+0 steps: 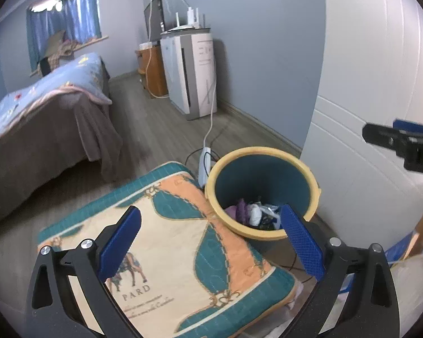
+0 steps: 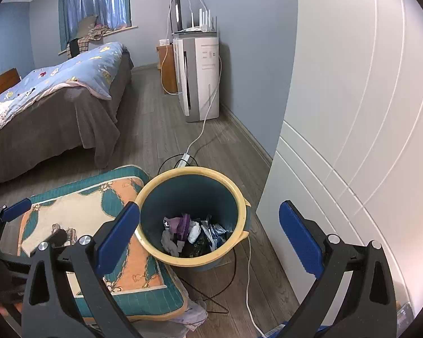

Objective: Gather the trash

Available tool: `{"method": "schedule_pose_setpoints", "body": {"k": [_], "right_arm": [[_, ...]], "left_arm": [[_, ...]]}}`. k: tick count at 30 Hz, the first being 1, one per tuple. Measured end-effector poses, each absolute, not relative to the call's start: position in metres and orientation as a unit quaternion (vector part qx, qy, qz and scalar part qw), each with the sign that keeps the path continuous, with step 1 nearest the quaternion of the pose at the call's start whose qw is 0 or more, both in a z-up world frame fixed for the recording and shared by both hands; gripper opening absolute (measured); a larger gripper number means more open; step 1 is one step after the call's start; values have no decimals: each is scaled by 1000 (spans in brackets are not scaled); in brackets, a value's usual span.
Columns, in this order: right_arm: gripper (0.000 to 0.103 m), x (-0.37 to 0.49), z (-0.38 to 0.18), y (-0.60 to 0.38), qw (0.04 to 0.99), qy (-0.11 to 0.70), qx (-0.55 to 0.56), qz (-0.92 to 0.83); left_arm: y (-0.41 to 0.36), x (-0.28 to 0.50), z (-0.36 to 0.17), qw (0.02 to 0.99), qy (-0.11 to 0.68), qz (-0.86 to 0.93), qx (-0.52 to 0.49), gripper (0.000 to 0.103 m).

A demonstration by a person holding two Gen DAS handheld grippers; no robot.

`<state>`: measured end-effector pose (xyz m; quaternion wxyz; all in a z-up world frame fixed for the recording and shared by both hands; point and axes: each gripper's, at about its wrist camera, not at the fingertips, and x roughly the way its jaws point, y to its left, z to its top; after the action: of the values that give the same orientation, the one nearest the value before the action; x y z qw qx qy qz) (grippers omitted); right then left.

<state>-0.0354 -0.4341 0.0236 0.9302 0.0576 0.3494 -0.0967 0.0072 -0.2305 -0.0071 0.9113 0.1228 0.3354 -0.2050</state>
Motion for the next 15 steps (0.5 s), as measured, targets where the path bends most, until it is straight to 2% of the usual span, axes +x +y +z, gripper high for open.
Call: {"method": "schedule_pose_setpoints", "body": {"k": [15], "right_arm": [[97,-35,23,-435,928,354,65,-96]], "left_arm": [[-229,9,-12,907,344,-205,129,98]]}}
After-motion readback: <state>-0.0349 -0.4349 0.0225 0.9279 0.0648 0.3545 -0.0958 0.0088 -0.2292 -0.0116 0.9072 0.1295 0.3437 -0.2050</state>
